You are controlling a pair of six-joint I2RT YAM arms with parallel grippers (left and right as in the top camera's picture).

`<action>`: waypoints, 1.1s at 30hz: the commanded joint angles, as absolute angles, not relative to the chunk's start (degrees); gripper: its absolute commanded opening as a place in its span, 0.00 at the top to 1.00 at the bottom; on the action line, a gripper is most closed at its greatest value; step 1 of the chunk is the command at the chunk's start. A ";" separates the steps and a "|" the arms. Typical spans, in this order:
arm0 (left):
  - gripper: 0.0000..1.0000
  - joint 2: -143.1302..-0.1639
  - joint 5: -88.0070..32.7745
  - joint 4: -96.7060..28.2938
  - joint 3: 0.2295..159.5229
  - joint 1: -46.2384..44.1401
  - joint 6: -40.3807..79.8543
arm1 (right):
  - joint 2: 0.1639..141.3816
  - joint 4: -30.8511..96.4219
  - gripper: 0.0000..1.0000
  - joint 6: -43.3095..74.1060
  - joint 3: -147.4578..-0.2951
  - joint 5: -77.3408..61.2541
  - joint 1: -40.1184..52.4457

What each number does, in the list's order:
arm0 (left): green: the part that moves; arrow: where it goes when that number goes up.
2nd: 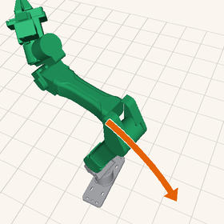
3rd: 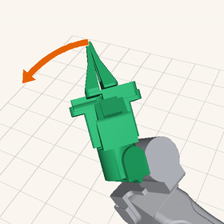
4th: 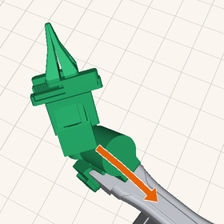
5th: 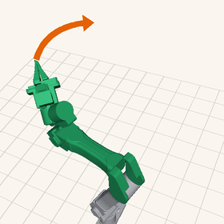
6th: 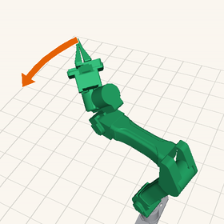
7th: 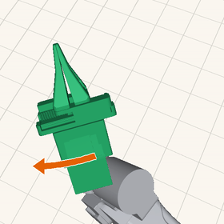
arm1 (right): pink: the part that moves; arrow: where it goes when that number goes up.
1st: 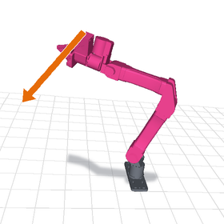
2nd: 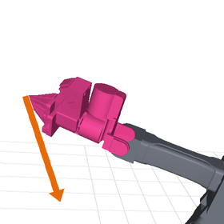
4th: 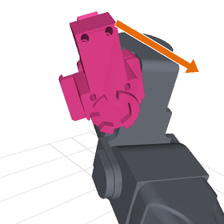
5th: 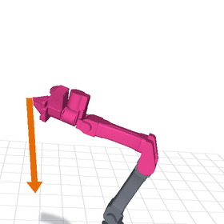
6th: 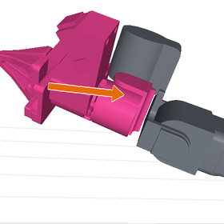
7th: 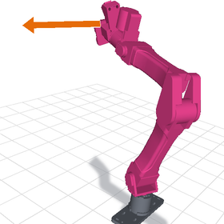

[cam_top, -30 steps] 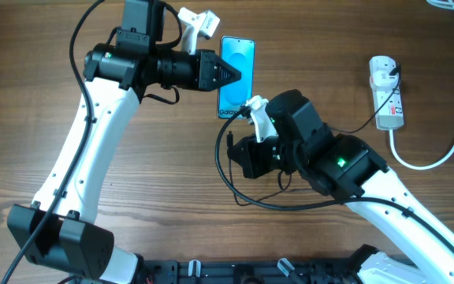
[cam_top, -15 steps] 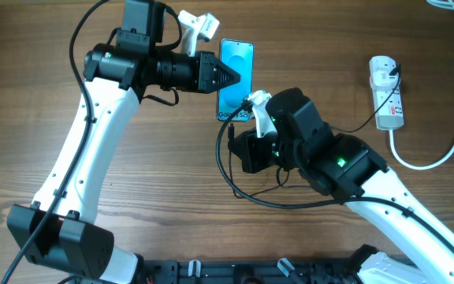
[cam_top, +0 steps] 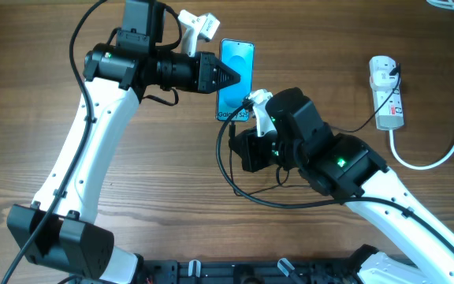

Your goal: Plug charger to phone and switch on socket

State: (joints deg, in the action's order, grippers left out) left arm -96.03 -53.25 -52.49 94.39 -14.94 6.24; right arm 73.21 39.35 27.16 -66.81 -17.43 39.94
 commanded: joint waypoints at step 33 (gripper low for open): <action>0.96 -96.14 -54.65 -52.18 94.72 -14.90 4.73 | 72.82 39.35 0.96 31.64 -67.68 -16.56 40.12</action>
State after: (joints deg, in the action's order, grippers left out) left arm -96.03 -53.25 -52.38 94.39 -14.94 6.24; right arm 73.21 39.59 30.48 -66.81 -17.28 39.99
